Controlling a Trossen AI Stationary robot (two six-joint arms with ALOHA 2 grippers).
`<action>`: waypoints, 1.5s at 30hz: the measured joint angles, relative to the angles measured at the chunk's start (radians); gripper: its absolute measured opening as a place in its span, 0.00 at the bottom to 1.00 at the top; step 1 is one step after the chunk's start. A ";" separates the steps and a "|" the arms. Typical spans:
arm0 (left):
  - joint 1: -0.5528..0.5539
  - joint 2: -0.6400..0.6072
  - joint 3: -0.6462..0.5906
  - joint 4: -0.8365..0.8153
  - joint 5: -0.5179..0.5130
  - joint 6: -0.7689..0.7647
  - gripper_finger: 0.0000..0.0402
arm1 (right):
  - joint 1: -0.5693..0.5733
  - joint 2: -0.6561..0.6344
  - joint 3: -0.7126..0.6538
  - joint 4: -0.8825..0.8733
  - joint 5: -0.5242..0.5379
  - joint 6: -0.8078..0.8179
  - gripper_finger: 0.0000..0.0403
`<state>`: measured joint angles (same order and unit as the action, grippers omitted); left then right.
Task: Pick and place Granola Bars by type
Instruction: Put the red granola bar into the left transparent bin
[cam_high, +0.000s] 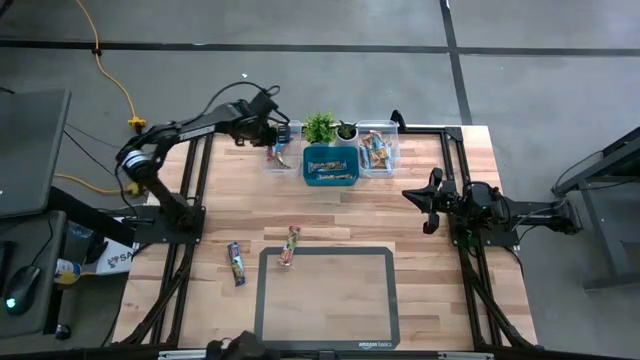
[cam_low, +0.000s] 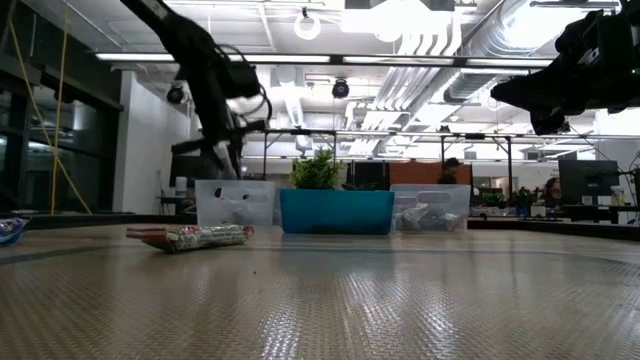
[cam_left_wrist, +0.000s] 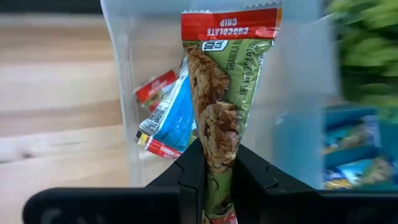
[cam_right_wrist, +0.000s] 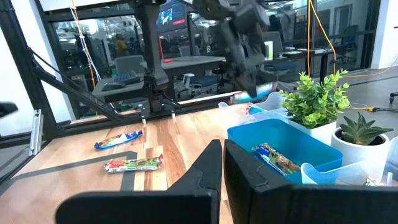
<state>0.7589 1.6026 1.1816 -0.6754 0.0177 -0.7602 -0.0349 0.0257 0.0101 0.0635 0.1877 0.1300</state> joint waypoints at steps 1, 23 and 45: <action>0.000 0.024 0.000 0.002 0.011 -0.011 0.13 | 0.000 0.000 0.000 0.000 0.000 0.000 0.00; -0.009 0.055 0.014 0.029 0.259 0.236 0.62 | 0.000 0.000 0.000 0.000 0.000 0.000 0.00; -0.434 -0.525 0.031 -0.287 -0.004 -0.090 0.55 | 0.000 0.000 0.000 0.000 0.000 0.000 0.00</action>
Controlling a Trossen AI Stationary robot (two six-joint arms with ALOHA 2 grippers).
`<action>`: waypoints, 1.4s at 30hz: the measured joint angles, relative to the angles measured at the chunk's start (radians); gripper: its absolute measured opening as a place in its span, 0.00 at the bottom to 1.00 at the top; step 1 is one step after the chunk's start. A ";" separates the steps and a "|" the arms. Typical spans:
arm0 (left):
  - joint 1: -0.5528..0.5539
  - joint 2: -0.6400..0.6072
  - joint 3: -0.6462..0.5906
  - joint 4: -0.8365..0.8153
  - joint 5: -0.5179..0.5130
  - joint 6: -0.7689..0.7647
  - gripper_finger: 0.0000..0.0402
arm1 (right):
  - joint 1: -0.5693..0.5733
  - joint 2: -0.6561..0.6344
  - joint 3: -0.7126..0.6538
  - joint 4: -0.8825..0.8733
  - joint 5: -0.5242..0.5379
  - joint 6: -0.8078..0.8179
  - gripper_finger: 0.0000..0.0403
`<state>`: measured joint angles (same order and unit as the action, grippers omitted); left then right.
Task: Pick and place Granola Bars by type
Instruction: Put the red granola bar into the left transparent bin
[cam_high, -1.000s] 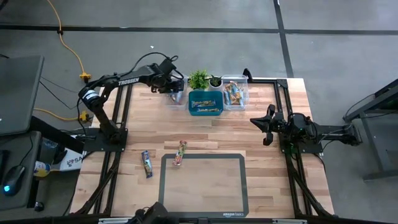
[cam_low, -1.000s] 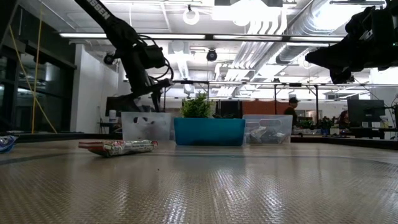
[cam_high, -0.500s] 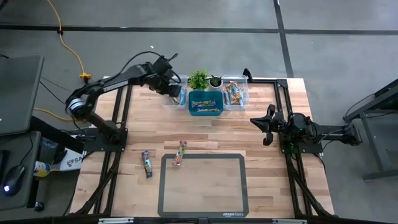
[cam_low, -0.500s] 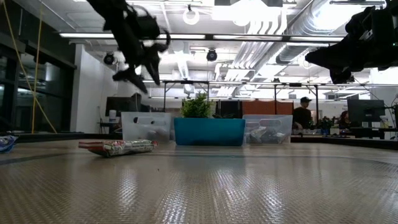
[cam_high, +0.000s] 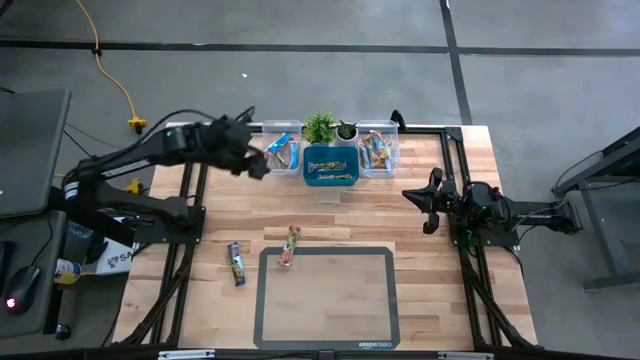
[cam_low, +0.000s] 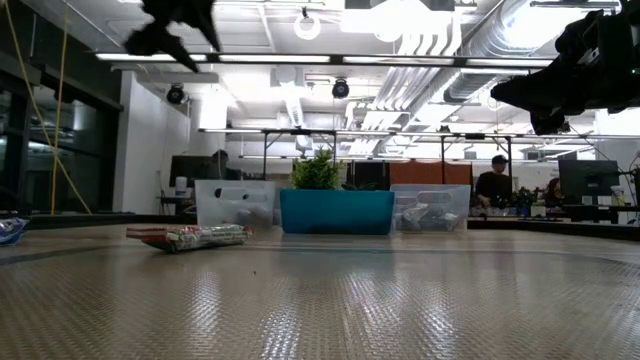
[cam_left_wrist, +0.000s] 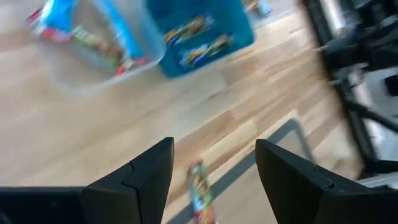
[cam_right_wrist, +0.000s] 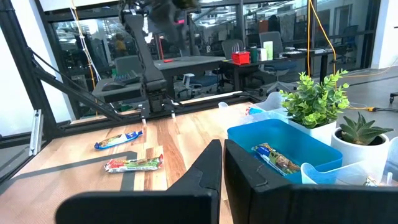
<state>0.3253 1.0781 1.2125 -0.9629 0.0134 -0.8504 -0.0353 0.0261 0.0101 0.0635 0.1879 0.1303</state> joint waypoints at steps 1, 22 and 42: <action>-0.037 -0.011 0.000 -0.036 -0.039 -0.038 0.55 | 0.000 0.000 0.000 0.000 0.000 0.000 0.00; -0.664 0.232 -0.068 -0.099 -0.314 -0.545 0.55 | 0.000 0.000 0.000 0.000 0.000 0.000 0.00; -0.665 0.658 -0.082 0.256 -0.370 -0.733 0.55 | 0.000 0.005 0.000 0.001 0.000 0.000 0.00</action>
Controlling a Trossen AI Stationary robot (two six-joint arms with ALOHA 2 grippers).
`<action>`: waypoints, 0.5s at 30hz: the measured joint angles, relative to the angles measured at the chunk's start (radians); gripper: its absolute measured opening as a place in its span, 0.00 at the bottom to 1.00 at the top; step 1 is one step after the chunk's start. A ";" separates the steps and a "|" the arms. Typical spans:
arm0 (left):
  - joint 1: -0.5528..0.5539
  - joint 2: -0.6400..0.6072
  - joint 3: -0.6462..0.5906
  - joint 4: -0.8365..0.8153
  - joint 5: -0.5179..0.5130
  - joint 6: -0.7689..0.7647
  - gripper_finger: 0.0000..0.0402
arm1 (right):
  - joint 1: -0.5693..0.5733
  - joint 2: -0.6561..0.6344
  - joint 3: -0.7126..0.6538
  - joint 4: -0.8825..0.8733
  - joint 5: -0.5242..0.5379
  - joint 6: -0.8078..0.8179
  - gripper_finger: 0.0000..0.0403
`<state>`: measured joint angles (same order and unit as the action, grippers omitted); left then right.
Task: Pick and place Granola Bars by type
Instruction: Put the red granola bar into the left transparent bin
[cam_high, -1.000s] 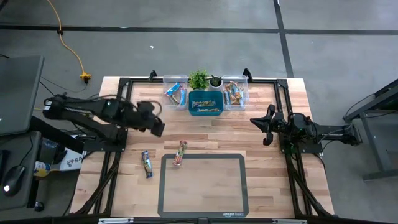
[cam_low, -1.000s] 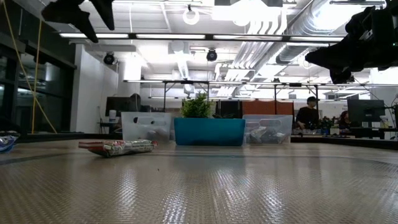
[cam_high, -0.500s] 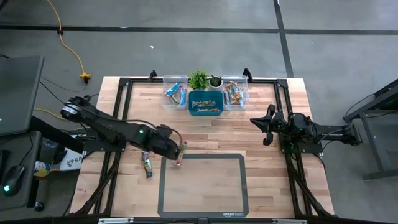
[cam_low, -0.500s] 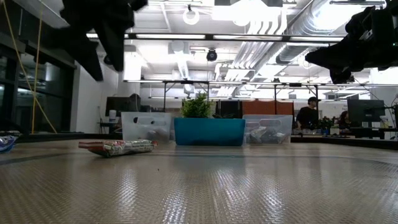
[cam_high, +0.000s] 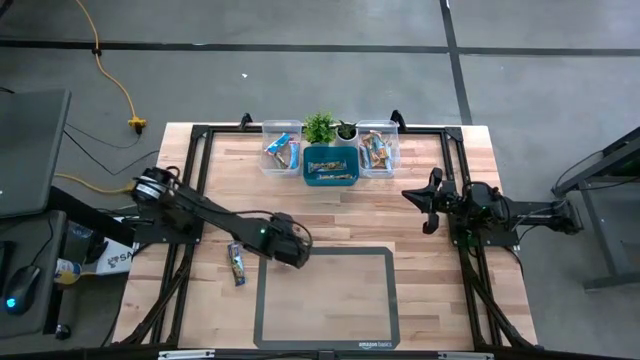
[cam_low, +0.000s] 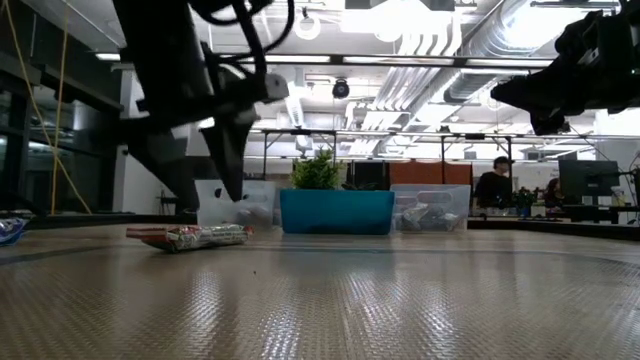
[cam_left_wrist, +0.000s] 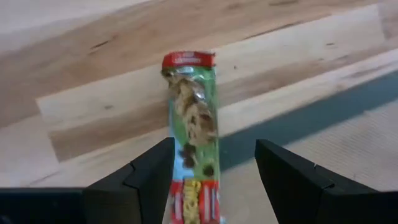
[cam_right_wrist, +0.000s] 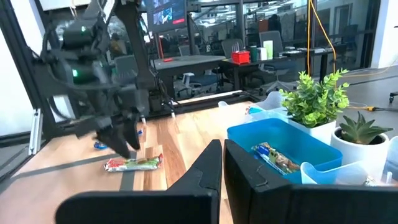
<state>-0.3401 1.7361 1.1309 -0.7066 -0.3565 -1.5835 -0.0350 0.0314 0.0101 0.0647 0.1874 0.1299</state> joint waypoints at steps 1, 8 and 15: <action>0.000 0.014 0.000 0.005 -0.005 0.005 0.55 | 0.000 0.006 0.000 0.003 0.001 0.000 0.00; 0.008 0.095 0.000 0.062 -0.044 0.043 0.55 | 0.000 0.029 0.001 -0.001 0.007 0.000 0.00; 0.022 0.130 0.001 0.042 -0.050 0.067 0.55 | 0.000 0.041 0.001 -0.002 0.008 0.000 0.00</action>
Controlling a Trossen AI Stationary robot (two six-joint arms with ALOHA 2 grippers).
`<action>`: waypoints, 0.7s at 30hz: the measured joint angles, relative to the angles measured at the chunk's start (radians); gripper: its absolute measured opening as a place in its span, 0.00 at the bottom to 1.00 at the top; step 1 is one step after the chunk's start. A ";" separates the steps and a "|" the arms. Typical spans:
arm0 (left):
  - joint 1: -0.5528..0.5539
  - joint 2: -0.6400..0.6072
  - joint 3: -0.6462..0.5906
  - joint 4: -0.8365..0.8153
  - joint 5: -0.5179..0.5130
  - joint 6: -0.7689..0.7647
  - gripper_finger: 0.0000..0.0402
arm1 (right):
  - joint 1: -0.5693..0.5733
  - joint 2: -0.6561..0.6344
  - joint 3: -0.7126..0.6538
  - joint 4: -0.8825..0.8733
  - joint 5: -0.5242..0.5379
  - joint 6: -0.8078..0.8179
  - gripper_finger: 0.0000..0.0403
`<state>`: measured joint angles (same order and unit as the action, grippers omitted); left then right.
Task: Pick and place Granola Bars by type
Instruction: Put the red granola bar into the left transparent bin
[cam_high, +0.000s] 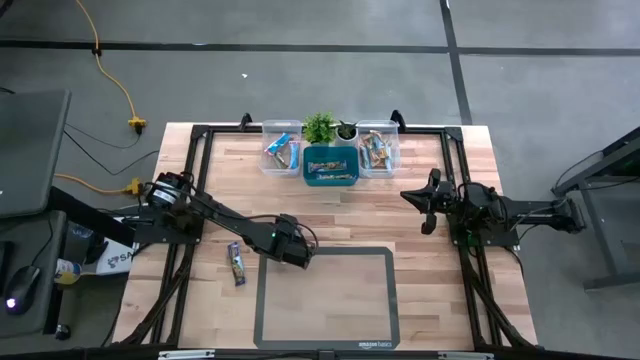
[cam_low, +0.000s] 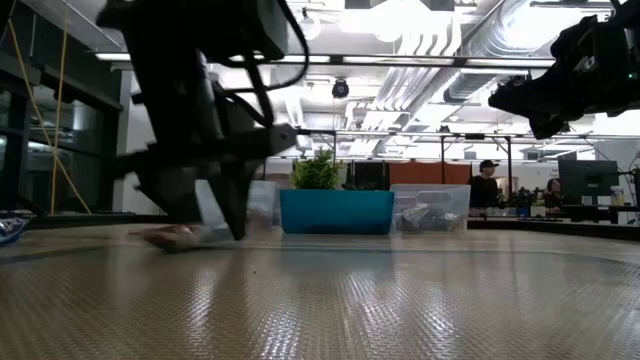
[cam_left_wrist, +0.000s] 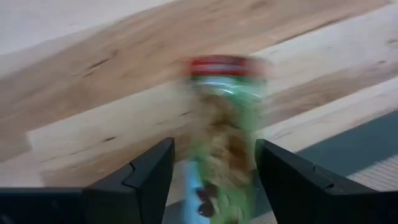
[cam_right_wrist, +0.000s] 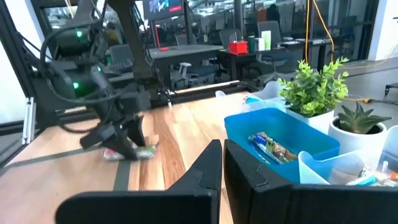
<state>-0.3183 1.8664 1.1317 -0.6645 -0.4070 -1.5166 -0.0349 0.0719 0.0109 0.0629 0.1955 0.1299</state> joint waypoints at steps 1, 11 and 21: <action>0.004 0.010 0.000 0.019 0.000 0.015 0.55 | 0.000 -0.001 0.000 0.001 0.000 0.000 0.00; 0.004 0.017 0.002 0.012 0.023 0.052 0.55 | 0.000 0.034 0.000 0.003 -0.004 0.000 0.00; 0.004 0.018 0.002 0.011 0.054 0.079 0.52 | 0.000 0.034 0.000 0.003 -0.004 0.000 0.00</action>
<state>-0.3141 1.8839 1.1336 -0.6538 -0.3531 -1.4372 -0.0349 0.1055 0.0105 0.0659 0.1913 0.1301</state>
